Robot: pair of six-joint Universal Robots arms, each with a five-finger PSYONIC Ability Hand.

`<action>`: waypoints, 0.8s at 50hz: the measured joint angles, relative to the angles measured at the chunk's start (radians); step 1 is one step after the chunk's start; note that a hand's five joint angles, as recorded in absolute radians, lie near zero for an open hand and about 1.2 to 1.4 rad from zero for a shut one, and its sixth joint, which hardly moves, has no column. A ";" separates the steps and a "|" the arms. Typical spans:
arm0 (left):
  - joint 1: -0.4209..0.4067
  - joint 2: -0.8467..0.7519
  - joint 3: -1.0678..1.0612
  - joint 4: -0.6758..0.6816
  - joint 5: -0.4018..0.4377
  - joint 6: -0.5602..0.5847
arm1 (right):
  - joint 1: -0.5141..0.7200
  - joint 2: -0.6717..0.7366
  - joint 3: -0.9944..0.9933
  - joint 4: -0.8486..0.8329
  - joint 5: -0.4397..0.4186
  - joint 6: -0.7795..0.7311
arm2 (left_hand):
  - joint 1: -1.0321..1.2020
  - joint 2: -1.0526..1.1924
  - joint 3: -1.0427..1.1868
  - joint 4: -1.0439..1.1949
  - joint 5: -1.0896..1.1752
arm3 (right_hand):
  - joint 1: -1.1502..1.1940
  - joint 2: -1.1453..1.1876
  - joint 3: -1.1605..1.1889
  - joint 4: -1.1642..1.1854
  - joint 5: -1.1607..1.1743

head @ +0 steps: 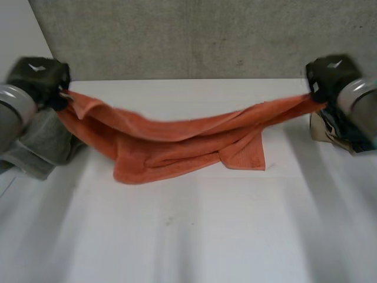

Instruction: Fold the laundry.

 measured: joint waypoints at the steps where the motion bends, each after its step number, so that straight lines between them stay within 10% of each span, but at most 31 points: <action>1: 0.016 0.027 0.007 -0.030 0.019 -0.024 | -0.016 -0.056 0.011 0.029 -0.012 -0.007 | 0.000 0.000 0.000 0.000 0.000 | 0.000 0.000 0.000 0.000 0.000; 11: 0.084 0.064 0.062 -0.216 0.140 -0.105 | -0.101 -0.332 0.049 0.222 -0.135 -0.011 | 0.000 0.001 0.000 0.000 0.000 | 0.000 0.000 0.000 0.001 0.000; 22: 0.057 -0.259 0.204 -0.229 0.098 -0.102 | -0.054 -0.193 0.057 0.288 -0.128 -0.110 | 0.000 0.001 0.001 0.000 0.000 | 0.000 0.000 0.002 0.001 0.000; 31: 0.005 -0.491 0.728 -0.131 0.063 -0.206 | 0.054 0.060 -0.259 -0.091 0.081 0.003 | 0.000 0.003 0.003 0.004 0.000 | 0.000 0.000 0.005 0.004 0.000; 40: -0.009 -0.430 0.990 0.058 -0.018 -0.459 | 0.066 0.012 -0.306 -0.560 0.204 0.238 | 0.000 0.003 0.003 0.004 0.000 | 0.000 0.000 0.005 0.004 0.014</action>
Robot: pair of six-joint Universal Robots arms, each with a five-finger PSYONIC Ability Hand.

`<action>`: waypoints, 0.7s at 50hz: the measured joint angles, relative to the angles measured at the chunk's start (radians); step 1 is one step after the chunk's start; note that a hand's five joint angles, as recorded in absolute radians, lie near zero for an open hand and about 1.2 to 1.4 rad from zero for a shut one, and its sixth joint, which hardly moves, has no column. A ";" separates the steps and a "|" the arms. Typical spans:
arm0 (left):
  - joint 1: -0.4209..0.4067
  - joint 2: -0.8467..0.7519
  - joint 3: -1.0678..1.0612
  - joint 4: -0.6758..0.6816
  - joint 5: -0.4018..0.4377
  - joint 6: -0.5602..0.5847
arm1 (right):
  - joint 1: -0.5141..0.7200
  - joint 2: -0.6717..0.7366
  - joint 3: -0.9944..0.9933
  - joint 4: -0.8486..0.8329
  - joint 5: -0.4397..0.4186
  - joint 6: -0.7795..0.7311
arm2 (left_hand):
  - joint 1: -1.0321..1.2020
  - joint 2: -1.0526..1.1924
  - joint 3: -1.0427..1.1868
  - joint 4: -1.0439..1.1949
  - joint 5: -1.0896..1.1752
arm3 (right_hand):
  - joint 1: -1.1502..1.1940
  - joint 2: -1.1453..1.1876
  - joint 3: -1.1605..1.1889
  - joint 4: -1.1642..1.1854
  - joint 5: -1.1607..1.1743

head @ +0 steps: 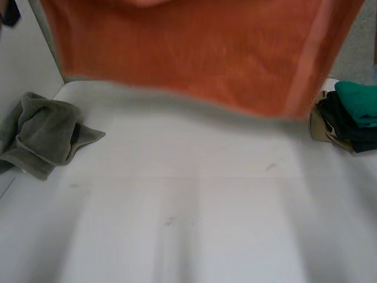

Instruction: Fold the laundry.

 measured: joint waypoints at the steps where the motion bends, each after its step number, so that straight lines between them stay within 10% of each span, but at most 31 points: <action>1: 0.001 0.014 -0.012 0.019 -0.007 -0.022 | 0.000 -0.025 0.030 -0.034 -0.001 0.018 | 0.000 0.000 0.000 0.000 0.000 | 0.000 0.000 0.000 0.000 0.002; 17: 0.049 0.016 -0.515 0.112 0.089 0.057 | -0.021 -0.179 0.578 -0.011 -0.195 0.041 | 0.000 0.000 0.000 0.000 0.000 | 0.000 0.000 0.000 0.000 0.005; 35: 0.081 -0.102 -0.736 -0.112 0.075 0.616 | -0.032 -0.021 0.886 0.064 -0.290 -0.215 | -0.308 -0.310 -0.298 -0.310 -0.277 | 0.000 0.000 0.000 0.000 0.005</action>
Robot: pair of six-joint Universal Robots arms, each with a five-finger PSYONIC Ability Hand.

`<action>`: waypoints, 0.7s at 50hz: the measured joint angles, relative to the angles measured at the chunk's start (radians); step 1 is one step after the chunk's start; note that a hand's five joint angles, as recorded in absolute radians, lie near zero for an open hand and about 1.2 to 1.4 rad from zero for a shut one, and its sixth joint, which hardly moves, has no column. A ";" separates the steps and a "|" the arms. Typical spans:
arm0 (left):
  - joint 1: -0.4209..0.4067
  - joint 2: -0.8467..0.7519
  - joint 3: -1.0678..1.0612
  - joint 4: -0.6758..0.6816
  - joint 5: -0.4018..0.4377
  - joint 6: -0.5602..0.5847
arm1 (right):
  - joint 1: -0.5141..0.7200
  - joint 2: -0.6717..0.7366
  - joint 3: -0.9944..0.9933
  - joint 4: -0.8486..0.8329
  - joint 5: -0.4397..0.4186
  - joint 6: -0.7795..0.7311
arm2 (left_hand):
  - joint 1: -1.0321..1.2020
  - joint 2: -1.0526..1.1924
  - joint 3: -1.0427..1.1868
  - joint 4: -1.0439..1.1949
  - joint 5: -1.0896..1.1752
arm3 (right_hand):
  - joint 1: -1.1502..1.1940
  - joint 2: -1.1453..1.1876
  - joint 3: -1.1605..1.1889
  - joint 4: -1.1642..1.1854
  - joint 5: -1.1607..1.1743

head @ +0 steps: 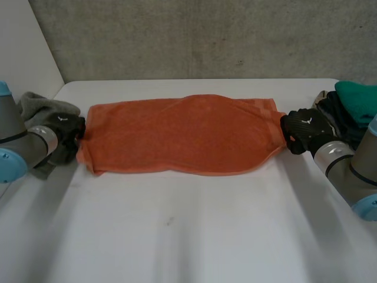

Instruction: Fold the laundry.

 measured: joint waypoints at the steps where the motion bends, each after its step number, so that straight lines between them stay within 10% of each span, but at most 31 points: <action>1: -0.002 0.002 -0.004 -0.009 -0.001 0.017 | 0.001 0.001 0.002 0.004 0.000 -0.005 | -0.068 -0.077 -0.068 -0.069 -0.070 | 0.000 0.000 0.000 0.000 0.000; 14: 0.024 0.183 -0.157 0.019 -0.012 0.069 | 0.003 -0.024 0.023 0.019 0.000 0.011 | -0.509 -0.541 -0.543 -0.548 -0.561 | 0.000 0.000 0.000 0.000 0.000; 35: 0.114 0.446 -0.602 0.061 0.145 0.243 | 0.011 -0.043 0.037 0.020 -0.003 0.010 | -0.464 -0.487 -0.488 -0.481 -0.478 | 0.000 0.000 0.000 0.000 0.000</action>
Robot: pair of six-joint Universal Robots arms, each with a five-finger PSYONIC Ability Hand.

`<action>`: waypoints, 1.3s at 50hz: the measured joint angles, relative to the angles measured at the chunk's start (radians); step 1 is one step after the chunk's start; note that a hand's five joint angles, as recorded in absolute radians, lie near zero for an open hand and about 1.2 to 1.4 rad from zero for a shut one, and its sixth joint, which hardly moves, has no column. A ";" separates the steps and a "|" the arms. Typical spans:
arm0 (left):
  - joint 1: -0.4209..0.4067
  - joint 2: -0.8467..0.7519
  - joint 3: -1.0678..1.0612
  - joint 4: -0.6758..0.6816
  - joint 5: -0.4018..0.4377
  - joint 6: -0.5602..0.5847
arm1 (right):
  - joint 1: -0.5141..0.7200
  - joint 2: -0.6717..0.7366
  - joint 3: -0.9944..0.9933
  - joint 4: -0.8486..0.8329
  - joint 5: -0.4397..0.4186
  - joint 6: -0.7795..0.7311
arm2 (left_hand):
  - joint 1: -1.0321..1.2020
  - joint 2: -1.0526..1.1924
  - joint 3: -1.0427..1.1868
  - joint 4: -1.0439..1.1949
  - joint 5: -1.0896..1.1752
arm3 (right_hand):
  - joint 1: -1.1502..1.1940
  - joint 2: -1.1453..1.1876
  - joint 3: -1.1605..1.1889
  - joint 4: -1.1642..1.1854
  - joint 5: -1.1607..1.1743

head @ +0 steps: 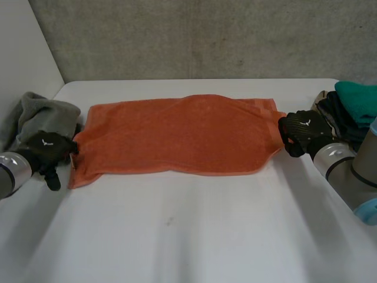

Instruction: Fold the laundry.

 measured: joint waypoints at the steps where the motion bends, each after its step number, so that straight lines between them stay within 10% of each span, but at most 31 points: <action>1: -0.004 0.002 -0.007 0.000 0.001 -0.005 | 0.001 0.000 0.001 0.000 0.000 -0.001 | 0.000 0.000 0.000 0.000 0.000 | 0.000 0.000 0.000 0.000 0.000; 30: -0.086 -0.218 0.104 0.127 -0.086 -0.053 | 0.000 0.000 0.012 0.000 -0.001 -0.008 | 0.188 0.178 0.177 0.181 0.174 | 0.000 0.000 0.000 0.000 0.011; 43: -0.088 -0.284 0.180 0.160 -0.079 0.002 | 0.000 -0.009 0.014 0.021 0.002 -0.025 | 0.754 0.787 0.781 0.787 0.753 | 0.000 0.000 0.000 0.000 0.017; 65: -0.080 -0.195 0.140 0.085 -0.056 -0.005 | -0.062 -0.072 0.008 0.224 -0.049 -0.168 | 0.156 0.149 0.157 0.138 0.129 | 0.000 0.000 0.000 0.000 0.018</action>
